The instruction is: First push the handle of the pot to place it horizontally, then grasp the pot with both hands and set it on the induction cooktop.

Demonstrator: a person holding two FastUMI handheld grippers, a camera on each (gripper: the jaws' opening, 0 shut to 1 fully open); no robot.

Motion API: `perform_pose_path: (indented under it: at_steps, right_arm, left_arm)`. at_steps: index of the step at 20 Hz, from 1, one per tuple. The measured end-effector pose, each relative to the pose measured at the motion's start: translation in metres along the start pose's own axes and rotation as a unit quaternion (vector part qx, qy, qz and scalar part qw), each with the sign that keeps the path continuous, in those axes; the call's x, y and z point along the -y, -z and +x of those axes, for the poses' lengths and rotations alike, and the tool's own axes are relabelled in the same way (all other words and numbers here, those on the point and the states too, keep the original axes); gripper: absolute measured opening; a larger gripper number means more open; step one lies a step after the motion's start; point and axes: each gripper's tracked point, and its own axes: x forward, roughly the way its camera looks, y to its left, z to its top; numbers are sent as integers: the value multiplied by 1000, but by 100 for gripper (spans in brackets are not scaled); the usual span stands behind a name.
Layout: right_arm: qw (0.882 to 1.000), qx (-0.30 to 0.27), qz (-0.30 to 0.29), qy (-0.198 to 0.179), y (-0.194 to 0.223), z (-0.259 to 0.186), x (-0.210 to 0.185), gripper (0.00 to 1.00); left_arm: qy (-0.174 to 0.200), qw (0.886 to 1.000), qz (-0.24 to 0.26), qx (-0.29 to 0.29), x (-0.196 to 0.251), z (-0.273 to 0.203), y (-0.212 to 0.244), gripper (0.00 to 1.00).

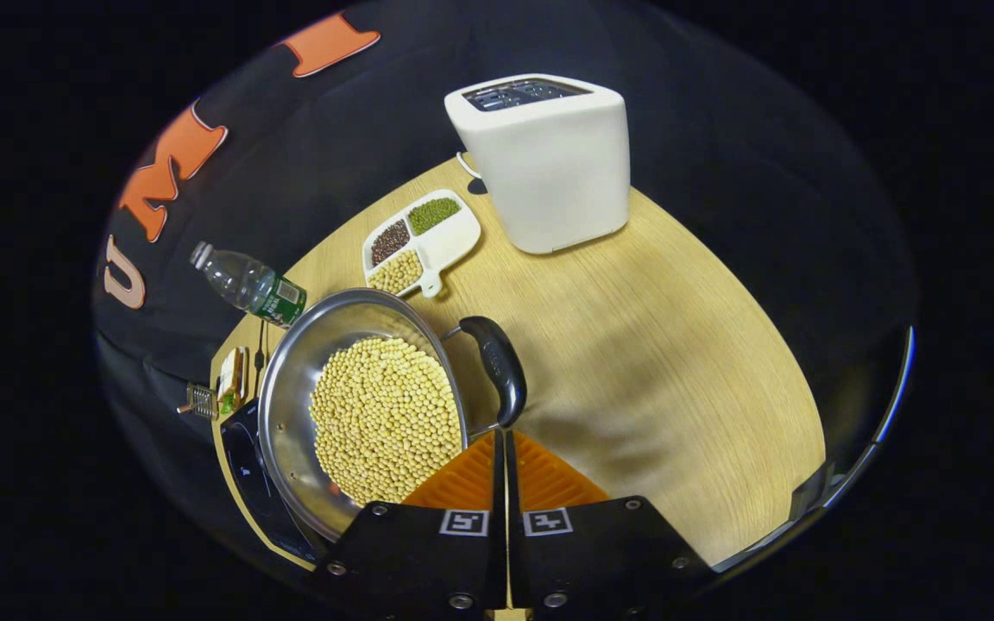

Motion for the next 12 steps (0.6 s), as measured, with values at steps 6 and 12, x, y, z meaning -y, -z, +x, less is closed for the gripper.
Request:
perform_pose_path:
  at_steps: [6,12]
  right_arm:
    - [997,51,-65,-4,-11,-39,-10,28]
    - [990,66,-123,-20,-6,-49,-29,61]
  left_arm:
    - [60,995,-2,-79,62,31,67,96]
    - [132,973,-6,-187,134,48,139,96]
